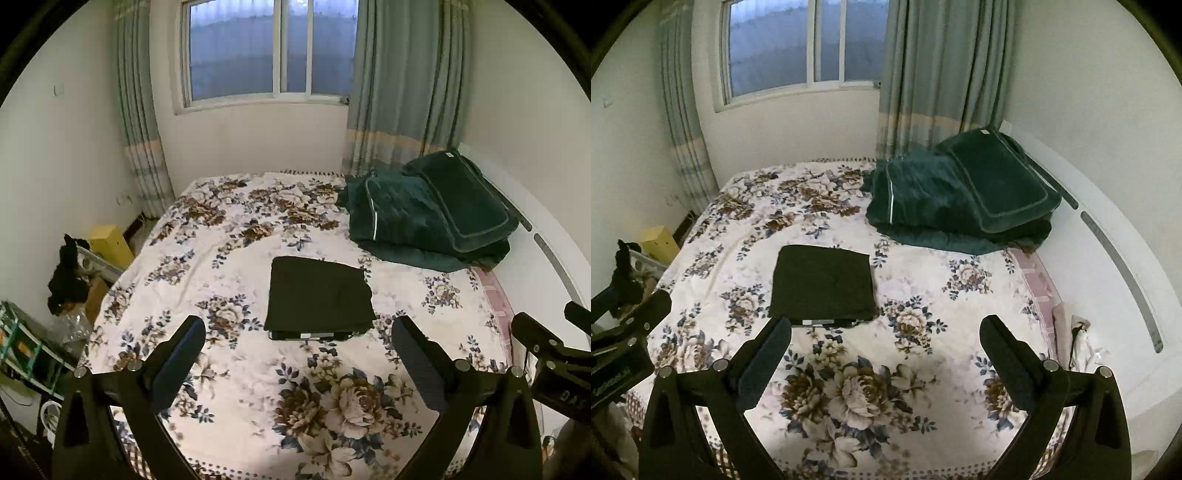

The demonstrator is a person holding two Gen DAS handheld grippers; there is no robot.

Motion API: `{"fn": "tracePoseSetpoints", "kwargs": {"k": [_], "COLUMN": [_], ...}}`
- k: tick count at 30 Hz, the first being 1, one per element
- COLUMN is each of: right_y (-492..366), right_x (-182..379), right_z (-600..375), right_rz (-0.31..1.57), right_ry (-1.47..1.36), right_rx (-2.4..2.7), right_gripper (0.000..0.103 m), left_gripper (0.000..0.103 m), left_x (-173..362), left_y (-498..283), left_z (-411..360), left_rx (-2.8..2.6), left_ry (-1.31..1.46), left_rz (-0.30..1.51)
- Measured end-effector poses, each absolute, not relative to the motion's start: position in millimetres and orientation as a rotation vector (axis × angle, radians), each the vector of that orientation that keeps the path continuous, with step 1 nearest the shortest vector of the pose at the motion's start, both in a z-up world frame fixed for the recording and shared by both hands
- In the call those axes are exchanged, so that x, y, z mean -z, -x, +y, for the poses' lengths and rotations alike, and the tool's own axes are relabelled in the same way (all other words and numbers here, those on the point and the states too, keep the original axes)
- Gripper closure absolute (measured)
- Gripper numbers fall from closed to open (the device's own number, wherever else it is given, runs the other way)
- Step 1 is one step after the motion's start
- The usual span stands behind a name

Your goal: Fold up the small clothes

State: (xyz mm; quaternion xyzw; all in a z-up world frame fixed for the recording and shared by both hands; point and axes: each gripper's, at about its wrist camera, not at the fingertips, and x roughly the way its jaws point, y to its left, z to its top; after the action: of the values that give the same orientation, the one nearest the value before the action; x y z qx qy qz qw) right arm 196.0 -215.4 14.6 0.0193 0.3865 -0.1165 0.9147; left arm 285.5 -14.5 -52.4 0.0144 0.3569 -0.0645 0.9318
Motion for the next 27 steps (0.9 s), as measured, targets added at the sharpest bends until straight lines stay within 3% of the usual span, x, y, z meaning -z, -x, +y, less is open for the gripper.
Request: {"fn": "tracePoseSetpoints", "kwargs": {"k": [10,27], "right_y": [-161,-146], "right_x": [-54,-73], "right_z": [-210,-216], "right_rz": [0.745,0.71], "right_ry": [-0.025,-0.027], "right_rx": [0.208,0.18], "right_gripper": [0.0,0.0], "left_gripper": [0.0,0.0], "left_x": [31,6], "left_y": [-246,-217], "left_z": [-16,-19], "left_rx": [0.137,0.111], "left_ry": [-0.022,-0.002], "left_rz": [0.722,0.654]}}
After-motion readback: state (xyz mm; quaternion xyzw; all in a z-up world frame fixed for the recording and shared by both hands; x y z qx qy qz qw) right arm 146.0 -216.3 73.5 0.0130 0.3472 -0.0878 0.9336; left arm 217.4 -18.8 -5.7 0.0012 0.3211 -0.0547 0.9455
